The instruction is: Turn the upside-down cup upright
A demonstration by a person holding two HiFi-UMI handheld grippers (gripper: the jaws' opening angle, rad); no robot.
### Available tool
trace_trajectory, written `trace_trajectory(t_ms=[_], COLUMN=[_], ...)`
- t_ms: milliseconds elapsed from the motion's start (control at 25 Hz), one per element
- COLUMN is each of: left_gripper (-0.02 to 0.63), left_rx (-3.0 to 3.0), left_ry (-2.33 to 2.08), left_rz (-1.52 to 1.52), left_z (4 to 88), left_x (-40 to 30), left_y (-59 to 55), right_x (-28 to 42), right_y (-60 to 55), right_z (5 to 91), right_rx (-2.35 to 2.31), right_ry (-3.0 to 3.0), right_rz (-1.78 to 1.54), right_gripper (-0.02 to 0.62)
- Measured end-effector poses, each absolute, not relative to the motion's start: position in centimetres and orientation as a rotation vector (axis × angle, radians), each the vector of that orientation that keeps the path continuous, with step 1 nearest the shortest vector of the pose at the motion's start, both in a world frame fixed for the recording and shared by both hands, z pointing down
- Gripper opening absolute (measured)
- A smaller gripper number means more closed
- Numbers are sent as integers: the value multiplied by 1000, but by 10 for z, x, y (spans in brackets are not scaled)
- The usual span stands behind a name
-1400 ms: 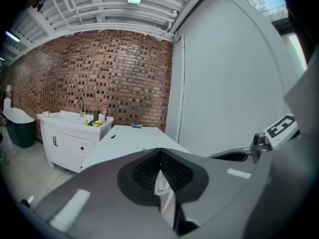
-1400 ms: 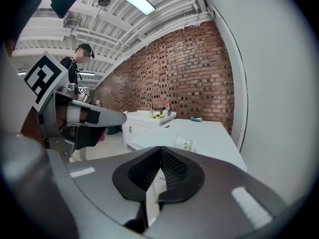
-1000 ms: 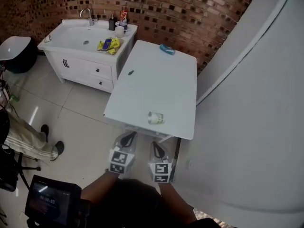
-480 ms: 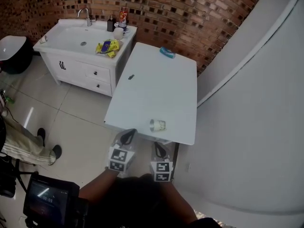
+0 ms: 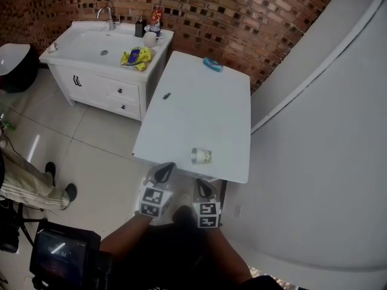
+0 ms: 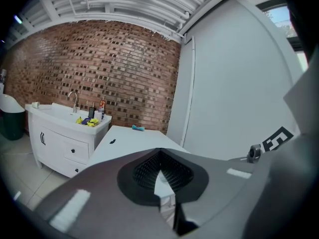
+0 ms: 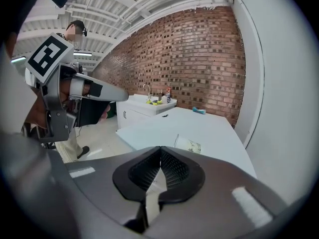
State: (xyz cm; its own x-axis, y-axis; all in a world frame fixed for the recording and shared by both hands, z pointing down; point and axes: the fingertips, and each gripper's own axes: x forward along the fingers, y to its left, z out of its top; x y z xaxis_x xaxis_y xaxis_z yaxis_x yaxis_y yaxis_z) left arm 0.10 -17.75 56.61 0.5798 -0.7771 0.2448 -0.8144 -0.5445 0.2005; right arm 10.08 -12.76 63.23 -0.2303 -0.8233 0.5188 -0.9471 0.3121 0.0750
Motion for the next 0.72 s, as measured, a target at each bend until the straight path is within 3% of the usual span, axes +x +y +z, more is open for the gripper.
trace_trajectory(t_ms=[560,720], left_gripper=[0,1], left_rx=[2480,2457], left_ry=[-1369,-1374], left_rz=[201,209], left_z=[572,579], left_x=[7,9], left_y=[-206,-213], right_x=[126,131], right_y=[-149,-165], right_z=[651,665], right_rx=[1484,1374], right_ry=[-2073,-2010], right_rz=[327,244], right_gripper=[32,108])
